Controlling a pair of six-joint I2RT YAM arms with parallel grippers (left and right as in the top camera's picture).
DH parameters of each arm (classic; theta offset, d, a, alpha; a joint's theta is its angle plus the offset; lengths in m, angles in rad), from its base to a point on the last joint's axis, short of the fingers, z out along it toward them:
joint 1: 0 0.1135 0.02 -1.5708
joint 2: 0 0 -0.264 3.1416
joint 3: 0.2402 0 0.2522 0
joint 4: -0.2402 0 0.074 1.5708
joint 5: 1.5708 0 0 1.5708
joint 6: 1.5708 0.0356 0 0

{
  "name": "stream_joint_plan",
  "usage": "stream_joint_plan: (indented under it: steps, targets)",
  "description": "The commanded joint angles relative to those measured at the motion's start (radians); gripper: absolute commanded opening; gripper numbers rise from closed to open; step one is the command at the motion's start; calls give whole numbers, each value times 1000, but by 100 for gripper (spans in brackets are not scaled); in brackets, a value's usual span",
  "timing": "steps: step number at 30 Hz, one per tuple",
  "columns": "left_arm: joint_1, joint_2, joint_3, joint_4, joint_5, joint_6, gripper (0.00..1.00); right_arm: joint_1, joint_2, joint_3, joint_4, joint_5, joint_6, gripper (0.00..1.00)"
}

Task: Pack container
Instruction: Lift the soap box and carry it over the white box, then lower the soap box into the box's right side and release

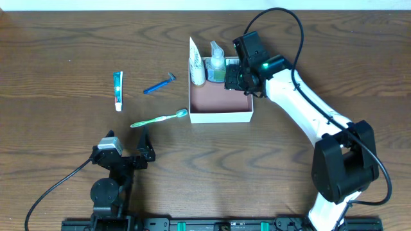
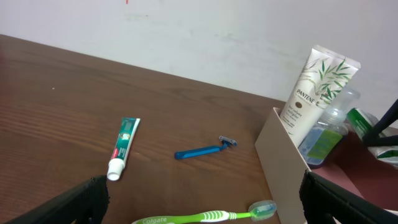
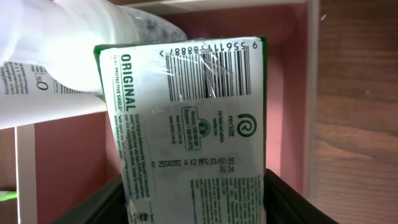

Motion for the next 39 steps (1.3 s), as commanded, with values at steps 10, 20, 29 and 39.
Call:
stream_joint_plan:
  steps: [10,20,29,39]
  targets:
    - [5,-6,-14,-38,10,2,98,15,65,-3,16,-4,48,29]
    - [5,-6,-14,-38,10,2,98,15,72,-3,-6,27,48,28]
    - [5,-6,-14,-38,10,2,98,15,73,-3,-11,50,47,43]
    - [5,-6,-14,-38,10,2,98,15,73,-3,9,68,43,65]
